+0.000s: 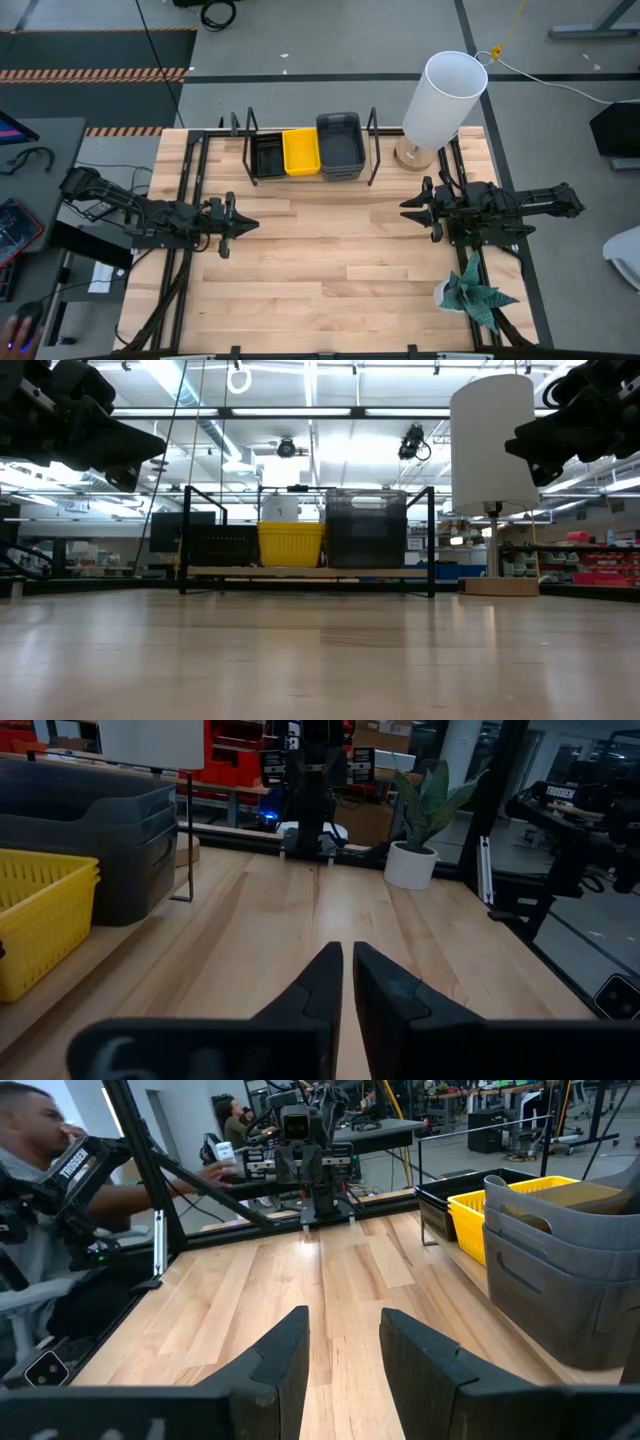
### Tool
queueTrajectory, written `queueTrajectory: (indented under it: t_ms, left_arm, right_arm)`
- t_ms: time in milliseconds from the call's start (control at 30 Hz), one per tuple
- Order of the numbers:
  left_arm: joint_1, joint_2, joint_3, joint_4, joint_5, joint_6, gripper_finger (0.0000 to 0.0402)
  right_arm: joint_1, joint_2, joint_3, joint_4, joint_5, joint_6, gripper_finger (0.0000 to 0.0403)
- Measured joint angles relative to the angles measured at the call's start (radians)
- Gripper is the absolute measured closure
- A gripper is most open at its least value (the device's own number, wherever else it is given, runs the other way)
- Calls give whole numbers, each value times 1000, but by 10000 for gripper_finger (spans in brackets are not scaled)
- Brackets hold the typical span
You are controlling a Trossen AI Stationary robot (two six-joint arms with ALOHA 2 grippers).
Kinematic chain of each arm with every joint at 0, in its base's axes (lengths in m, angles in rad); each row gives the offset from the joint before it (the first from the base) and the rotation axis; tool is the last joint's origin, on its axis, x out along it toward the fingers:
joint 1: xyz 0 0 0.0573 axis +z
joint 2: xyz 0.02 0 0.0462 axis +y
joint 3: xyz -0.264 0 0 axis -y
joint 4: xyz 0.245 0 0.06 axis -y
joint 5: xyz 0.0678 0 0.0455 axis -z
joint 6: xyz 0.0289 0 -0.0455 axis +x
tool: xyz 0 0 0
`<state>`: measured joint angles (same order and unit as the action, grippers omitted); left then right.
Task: Stack baskets on shelf by color
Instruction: Return to Home Position
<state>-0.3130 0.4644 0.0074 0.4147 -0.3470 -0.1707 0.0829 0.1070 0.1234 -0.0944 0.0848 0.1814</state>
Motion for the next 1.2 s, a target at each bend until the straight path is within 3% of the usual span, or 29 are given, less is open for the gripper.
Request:
queueTrajectory:
  t_ms: [900, 1200]
  left_arm:
    - [0, 0, 0, 0, 0, 0, 378]
    - [0, 0, 0, 0, 0, 0, 366]
  right_arm:
    - [0, 0, 0, 0, 0, 0, 273]
    - [0, 0, 0, 0, 0, 0, 273]
